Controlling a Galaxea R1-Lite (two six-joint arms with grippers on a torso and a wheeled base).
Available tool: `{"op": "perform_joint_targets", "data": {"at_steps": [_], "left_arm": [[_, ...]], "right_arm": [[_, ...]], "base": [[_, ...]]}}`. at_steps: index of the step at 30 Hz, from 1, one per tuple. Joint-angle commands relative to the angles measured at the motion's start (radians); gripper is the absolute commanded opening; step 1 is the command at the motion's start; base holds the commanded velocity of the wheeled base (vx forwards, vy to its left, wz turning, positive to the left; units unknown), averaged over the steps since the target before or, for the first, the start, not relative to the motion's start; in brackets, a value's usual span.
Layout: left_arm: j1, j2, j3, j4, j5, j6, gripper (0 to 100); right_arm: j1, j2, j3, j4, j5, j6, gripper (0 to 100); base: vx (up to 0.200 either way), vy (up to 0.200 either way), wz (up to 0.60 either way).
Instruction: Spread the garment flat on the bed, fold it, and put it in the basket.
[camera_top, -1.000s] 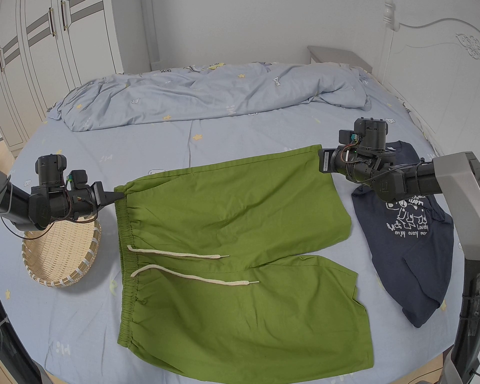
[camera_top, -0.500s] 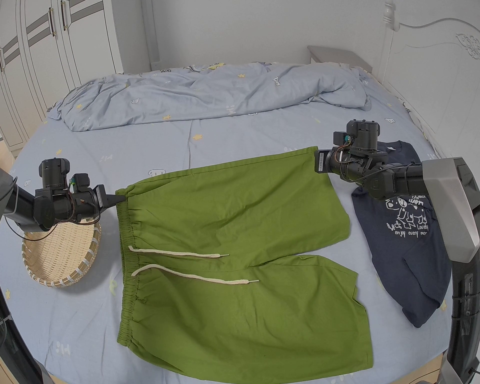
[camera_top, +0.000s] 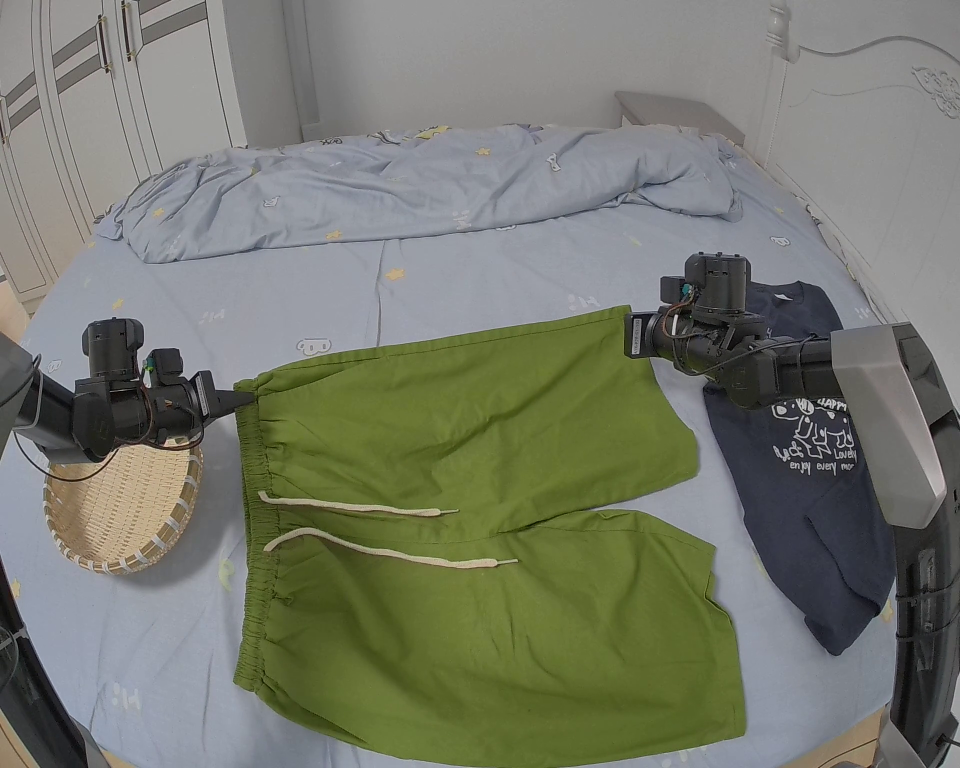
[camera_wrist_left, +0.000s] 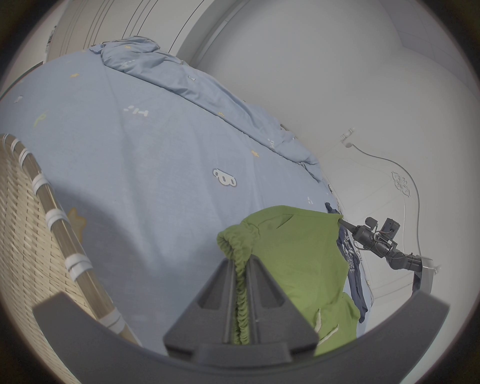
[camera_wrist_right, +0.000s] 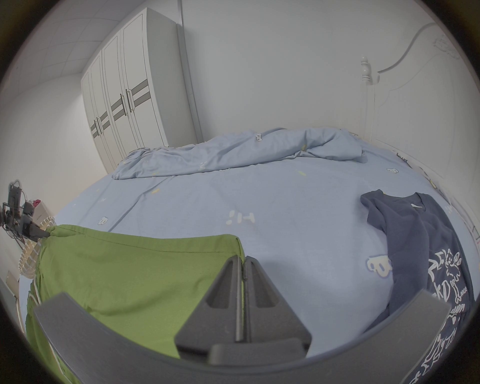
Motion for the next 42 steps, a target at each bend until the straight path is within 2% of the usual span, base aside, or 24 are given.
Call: {"op": "perform_joint_targets", "data": {"at_steps": [1, 2, 3, 14, 19, 20, 22, 24, 27, 28, 29, 32, 34, 35, 38, 40, 42], "left_arm": [[0.0, 0.016, -0.009, 0.0, 0.0, 0.0, 100], [-0.002, 0.017, -0.012, 0.0, 0.0, 0.0, 100], [-0.003, 0.02, -0.019, 0.0, 0.0, -0.001, 100], [-0.02, 0.02, -0.029, -0.002, 0.0, 0.0, 100], [-0.039, -0.035, -0.014, 0.0, 0.001, -0.003, 100], [-0.052, -0.079, 0.015, 0.0, 0.007, -0.003, 100], [-0.063, -0.136, 0.057, 0.0, 0.007, -0.009, 100], [-0.072, -0.174, 0.096, 0.0, 0.007, -0.012, 100], [-0.082, -0.25, 0.162, 0.0, 0.007, -0.014, 100], [-0.082, -0.25, 0.162, 0.0, 0.007, -0.014, 100], [-0.083, -0.289, 0.202, 0.0, 0.009, -0.017, 100], [-0.082, -0.368, 0.265, 0.001, 0.007, -0.038, 100], [-0.082, -0.417, 0.304, 0.001, 0.006, -0.069, 100], [-0.083, -0.455, 0.331, 0.001, -0.004, -0.095, 100], [-0.106, -0.512, 0.399, 0.001, -0.013, -0.133, 100], [-0.12, -0.524, 0.432, 0.001, -0.013, -0.139, 100], [-0.126, -0.533, 0.458, 0.001, -0.013, -0.139, 100]], "right_arm": [[0.001, 0.012, -0.006, 0.0, 0.0, -0.004, 0], [0.001, 0.017, -0.008, 0.0, 0.0, -0.005, 0], [0.001, 0.018, -0.008, 0.001, 0.0, -0.005, 100], [0.003, 0.021, -0.012, -0.003, -0.001, -0.005, 100], [-0.011, -0.02, -0.003, 0.0, -0.017, -0.001, 100], [-0.025, -0.089, 0.025, 0.004, -0.063, 0.005, 100], [-0.038, -0.177, 0.098, 0.017, -0.086, 0.016, 100], [-0.052, -0.266, 0.187, 0.024, -0.084, 0.044, 100], [-0.074, -0.451, 0.394, 0.072, -0.063, 0.142, 100], [-0.074, -0.451, 0.394, 0.072, -0.063, 0.142, 100], [-0.089, -0.56, 0.515, 0.135, -0.015, 0.215, 100], [-0.121, -0.695, 0.678, 0.23, 0.12, 0.349, 100], [-0.15, -0.75, 0.761, 0.264, 0.204, 0.398, 100], [-0.187, -0.769, 0.808, 0.278, 0.256, 0.406, 100], [-0.252, -0.778, 0.905, 0.291, 0.334, 0.406, 100], [-0.262, -0.776, 0.93, 0.302, 0.382, 0.415, 100], [-0.255, -0.775, 0.945, 0.343, 0.393, 0.416, 100]], "base": [[0.0, 0.0, 0.0], [0.0, 0.0, 0.0], [0.0, 0.0, 0.0], [0.0, 0.0, 0.0], [0.0, 0.0, 0.0], [0.0, 0.0, 0.0], [0.0, 0.0, 0.0], [0.0, 0.0, 0.0], [0.0, 0.0, 0.0], [0.0, 0.0, 0.0], [0.0, 0.0, 0.0], [0.0, 0.0, 0.0], [0.0, 0.0, 0.0], [0.0, 0.0, 0.0], [0.0, 0.0, 0.0], [0.0, 0.0, 0.0], [0.0, 0.0, 0.0]]}}
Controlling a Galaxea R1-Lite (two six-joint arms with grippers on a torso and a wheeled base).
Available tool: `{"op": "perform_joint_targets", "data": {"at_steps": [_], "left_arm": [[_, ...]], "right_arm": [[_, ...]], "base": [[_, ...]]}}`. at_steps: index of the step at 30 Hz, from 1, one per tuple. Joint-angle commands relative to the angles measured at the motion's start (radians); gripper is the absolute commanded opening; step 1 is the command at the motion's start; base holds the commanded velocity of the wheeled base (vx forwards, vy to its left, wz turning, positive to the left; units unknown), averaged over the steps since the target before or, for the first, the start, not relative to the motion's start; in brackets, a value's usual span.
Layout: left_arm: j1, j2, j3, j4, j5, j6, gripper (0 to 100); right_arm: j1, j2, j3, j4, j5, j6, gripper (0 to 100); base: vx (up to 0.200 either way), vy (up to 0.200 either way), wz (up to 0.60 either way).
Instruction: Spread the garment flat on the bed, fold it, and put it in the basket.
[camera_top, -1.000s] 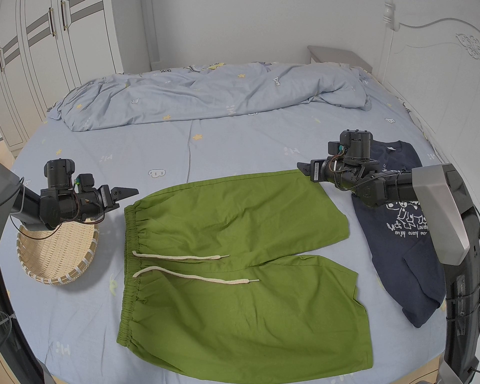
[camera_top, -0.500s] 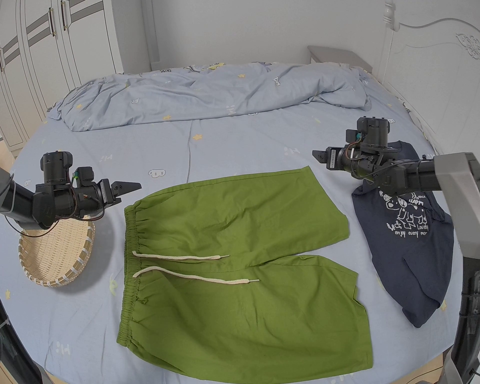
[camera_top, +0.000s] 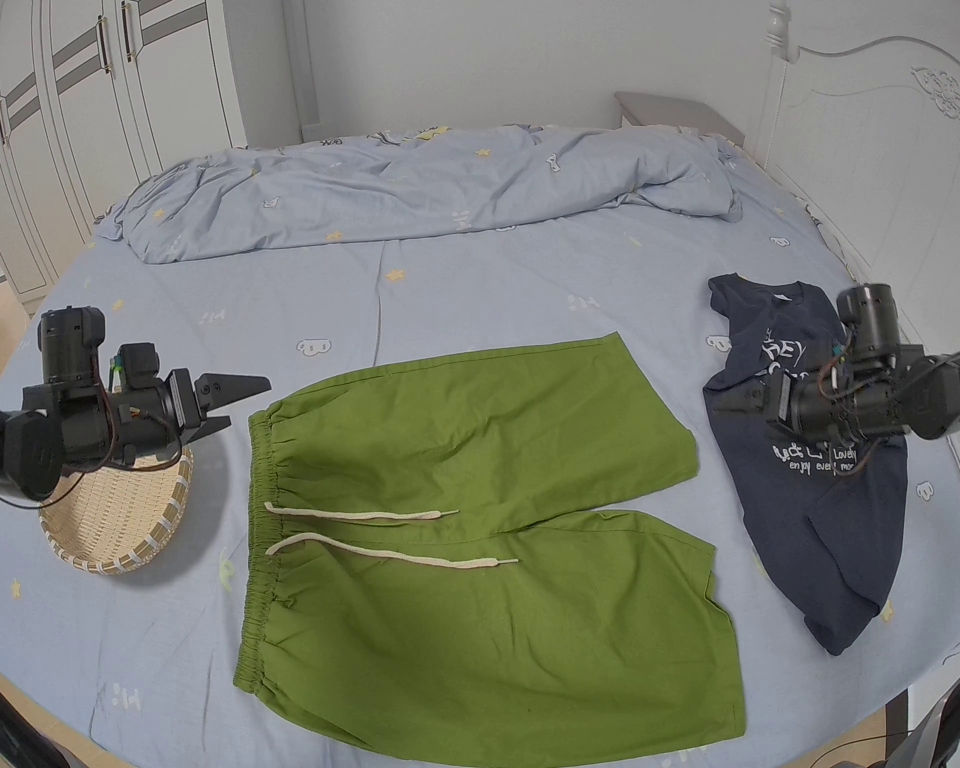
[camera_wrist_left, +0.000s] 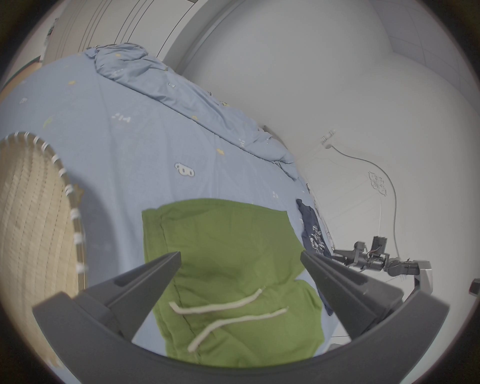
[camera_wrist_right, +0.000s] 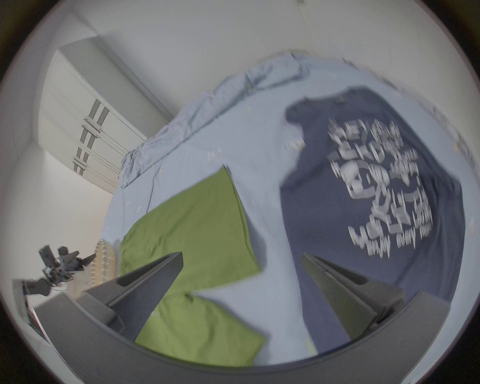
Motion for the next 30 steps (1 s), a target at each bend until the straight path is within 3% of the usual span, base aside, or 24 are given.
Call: {"op": "perform_joint_targets", "data": {"at_steps": [1, 5, 6, 8, 9, 11, 16, 30], "left_arm": [[-0.038, -0.175, 0.153, 0.001, -0.008, -0.044, 100], [-0.036, -0.168, 0.155, 0.001, -0.008, -0.042, 100], [-0.036, -0.16, 0.151, 0.001, -0.008, -0.042, 100], [-0.038, -0.157, 0.151, 0.001, -0.008, -0.041, 100], [-0.039, -0.143, 0.15, 0.001, -0.008, -0.038, 100], [-0.041, -0.143, 0.148, 0.001, -0.008, -0.038, 100], [-0.039, -0.14, 0.144, 0.001, -0.008, -0.038, 100], [-0.041, -0.12, 0.135, -0.001, -0.008, -0.036, 100]], "right_arm": [[-0.079, -0.159, 0.171, 0.119, 0.117, 0.065, 100], [-0.056, -0.149, 0.213, 0.157, 0.143, 0.065, 100], [-0.056, -0.12, 0.219, 0.155, 0.186, 0.065, 100], [-0.055, -0.111, 0.221, 0.155, 0.201, 0.065, 100], [-0.058, -0.08, 0.225, 0.137, 0.267, 0.066, 100], [-0.055, -0.047, 0.231, 0.103, 0.293, 0.066, 100], [-0.018, 0.022, 0.277, 0.003, 0.29, 0.068, 100], [0.013, 0.084, 0.316, -0.113, 0.295, 0.094, 100]], "base": [[0.0, 0.0, 0.0], [0.0, 0.0, 0.0], [0.0, 0.0, 0.0], [0.0, 0.0, 0.0], [0.0, 0.0, 0.0], [0.0, 0.0, 0.0], [0.0, 0.0, 0.0], [0.0, 0.0, 0.0]]}}
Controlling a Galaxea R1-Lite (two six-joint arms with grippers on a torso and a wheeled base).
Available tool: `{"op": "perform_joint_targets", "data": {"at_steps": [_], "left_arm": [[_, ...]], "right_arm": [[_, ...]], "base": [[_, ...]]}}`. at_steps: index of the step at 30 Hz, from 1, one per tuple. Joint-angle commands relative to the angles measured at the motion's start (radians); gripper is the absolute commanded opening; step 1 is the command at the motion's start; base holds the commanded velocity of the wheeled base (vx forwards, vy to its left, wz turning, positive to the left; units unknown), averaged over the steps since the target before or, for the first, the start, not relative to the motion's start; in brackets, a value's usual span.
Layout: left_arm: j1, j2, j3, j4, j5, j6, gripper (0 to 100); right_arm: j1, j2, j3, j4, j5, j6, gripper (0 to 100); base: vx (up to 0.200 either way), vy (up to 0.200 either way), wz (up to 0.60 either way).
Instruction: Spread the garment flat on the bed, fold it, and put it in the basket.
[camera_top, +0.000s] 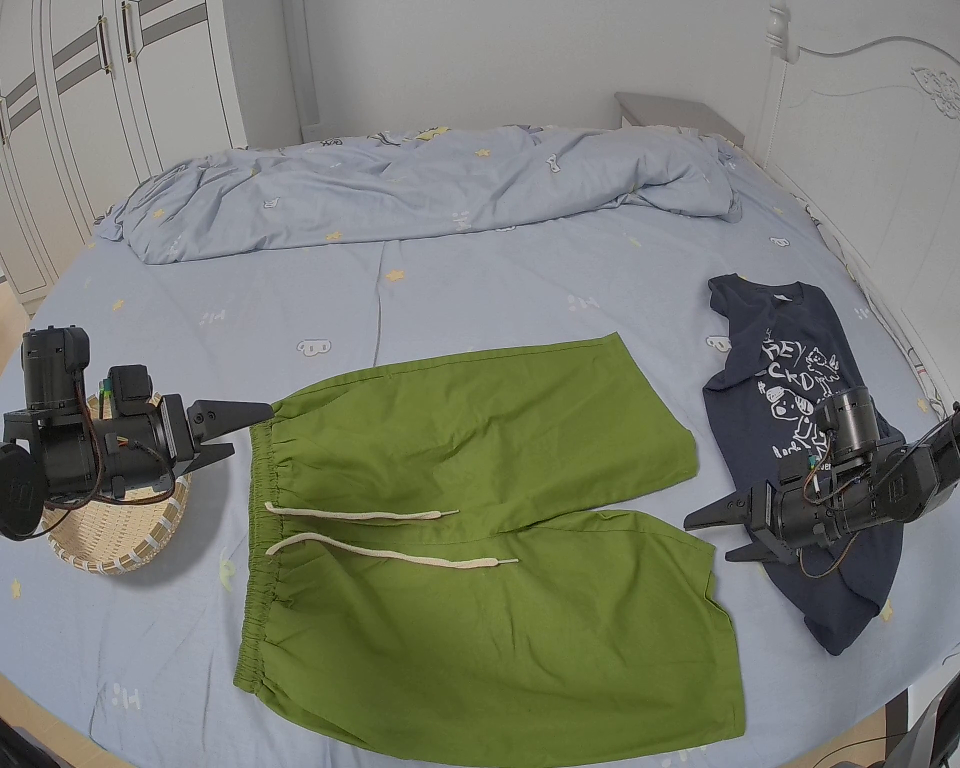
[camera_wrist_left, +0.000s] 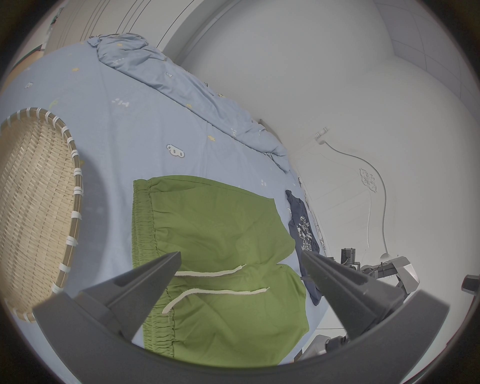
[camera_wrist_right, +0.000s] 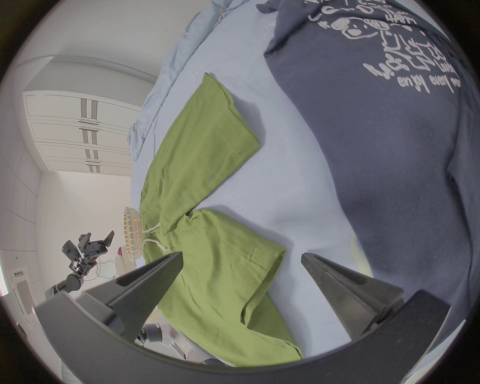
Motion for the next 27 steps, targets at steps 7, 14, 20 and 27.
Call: {"op": "perform_joint_targets", "data": {"at_steps": [7, 14, 20, 27], "left_arm": [[-0.005, 0.008, -0.003, -0.001, 0.0, 0.001, 100], [-0.006, 0.008, -0.003, -0.001, 0.0, 0.001, 100], [-0.006, 0.006, -0.003, -0.001, 0.0, 0.001, 100], [-0.006, 0.006, -0.003, -0.001, 0.0, 0.001, 100]], "right_arm": [[0.02, 0.047, 0.023, -0.053, 0.002, 0.004, 100], [0.018, 0.064, 0.022, -0.102, 0.002, 0.002, 100], [0.017, 0.084, 0.014, -0.111, 0.003, 0.0, 100], [0.015, 0.081, 0.014, -0.125, 0.003, 0.007, 0]], "base": [[0.0, 0.0, 0.0], [0.0, 0.0, 0.0], [0.0, 0.0, 0.0], [0.0, 0.0, 0.0]]}}
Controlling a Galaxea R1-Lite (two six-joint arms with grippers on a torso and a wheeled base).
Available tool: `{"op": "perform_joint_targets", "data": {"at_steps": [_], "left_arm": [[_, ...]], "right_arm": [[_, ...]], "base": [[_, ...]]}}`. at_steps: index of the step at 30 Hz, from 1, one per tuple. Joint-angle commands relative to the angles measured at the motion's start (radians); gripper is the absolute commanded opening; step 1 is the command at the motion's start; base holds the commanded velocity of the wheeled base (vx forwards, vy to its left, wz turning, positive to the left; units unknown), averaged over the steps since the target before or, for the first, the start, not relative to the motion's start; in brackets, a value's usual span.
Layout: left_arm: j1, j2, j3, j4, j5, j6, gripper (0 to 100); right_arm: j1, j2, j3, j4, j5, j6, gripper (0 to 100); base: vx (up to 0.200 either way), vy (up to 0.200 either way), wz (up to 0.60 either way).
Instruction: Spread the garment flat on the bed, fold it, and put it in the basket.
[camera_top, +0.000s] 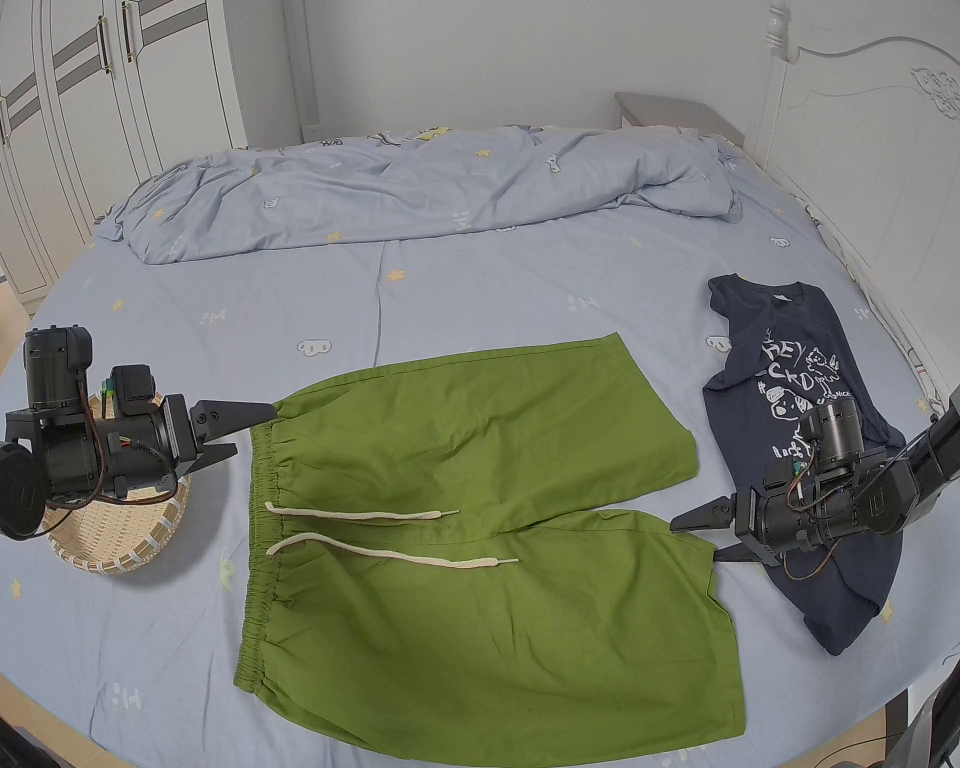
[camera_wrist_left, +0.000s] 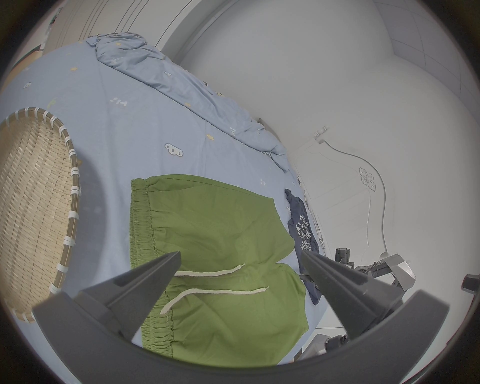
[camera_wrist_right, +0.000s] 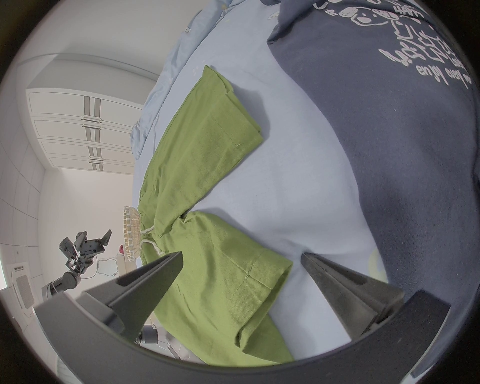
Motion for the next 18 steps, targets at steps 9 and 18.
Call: {"op": "perform_joint_targets", "data": {"at_steps": [9, 18], "left_arm": [[0.001, -0.002, 0.0, -0.001, 0.0, -0.001, 100], [0.001, -0.008, 0.0, -0.001, 0.0, -0.001, 100]], "right_arm": [[-0.016, 0.005, -0.001, -0.002, -0.001, -0.004, 0], [-0.019, 0.002, -0.001, -0.004, -0.014, -0.023, 0]], "base": [[0.0, 0.0, 0.0], [0.0, 0.0, 0.0]]}}
